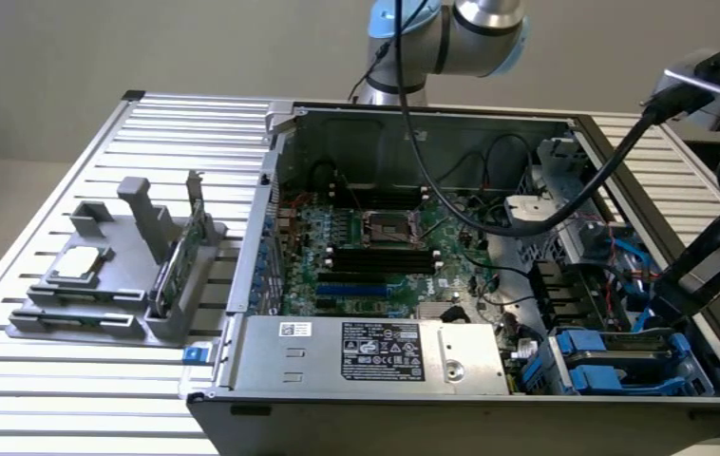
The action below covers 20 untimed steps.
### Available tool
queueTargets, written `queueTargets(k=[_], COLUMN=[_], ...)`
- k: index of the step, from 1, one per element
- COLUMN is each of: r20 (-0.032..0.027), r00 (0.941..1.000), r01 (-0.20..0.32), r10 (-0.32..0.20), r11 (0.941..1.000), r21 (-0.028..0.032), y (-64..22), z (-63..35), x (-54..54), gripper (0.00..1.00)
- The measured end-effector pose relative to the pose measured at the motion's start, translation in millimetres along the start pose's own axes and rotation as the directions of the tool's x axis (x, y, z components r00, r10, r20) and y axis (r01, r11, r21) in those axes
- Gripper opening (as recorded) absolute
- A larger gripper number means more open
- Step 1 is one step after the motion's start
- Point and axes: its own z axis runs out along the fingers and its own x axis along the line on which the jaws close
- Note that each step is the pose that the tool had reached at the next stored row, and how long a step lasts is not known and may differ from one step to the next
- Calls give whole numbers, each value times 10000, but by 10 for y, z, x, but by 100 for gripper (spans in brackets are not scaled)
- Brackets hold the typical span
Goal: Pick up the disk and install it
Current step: 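Insert the first disk wire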
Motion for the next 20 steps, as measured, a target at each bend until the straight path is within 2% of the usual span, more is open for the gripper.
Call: queueTargets(k=[1,3,6,9,15,20], r20=[-66,-150,-174,-140,-71,-18], r00=[10000,9999,9998,9993,9917,9779], r01=[-16,-41,-108,-357,-1283,-2088], r10=[15,39,103,352,1281,2088], r11=[10000,9999,9995,9987,9911,9774], r21=[-58,-155,-281,-374,-365,-341], y=[0,-1,-3,-3,-3,-3], z=[0,1,5,7,8,8], x=[0,-2,-3,-4,-5,-4], gripper=[22,22,22,22,22,22])
